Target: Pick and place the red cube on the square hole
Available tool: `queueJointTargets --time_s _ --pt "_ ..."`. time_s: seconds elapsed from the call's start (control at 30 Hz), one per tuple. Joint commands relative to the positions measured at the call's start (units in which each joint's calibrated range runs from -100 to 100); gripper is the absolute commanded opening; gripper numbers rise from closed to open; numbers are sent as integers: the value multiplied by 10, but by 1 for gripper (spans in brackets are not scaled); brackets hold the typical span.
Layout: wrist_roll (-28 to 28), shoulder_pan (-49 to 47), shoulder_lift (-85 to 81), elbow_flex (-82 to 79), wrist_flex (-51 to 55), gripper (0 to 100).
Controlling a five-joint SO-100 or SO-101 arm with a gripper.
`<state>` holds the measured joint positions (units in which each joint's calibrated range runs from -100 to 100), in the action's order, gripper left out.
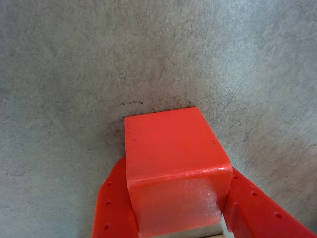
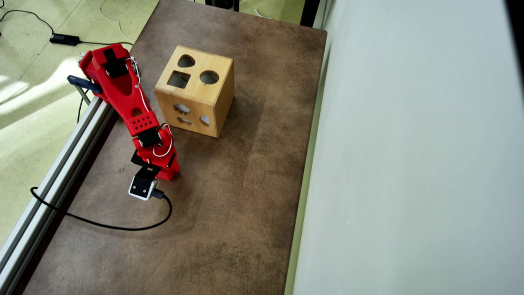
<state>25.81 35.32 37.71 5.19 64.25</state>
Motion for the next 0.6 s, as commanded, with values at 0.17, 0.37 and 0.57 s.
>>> queueJointTargets --time_s 0.17,0.37,0.57 --pt "-2 -5 -7 24 -2 7" --pt "-2 -1 -17 23 5 7" --pt "-2 3 -84 14 8 7"
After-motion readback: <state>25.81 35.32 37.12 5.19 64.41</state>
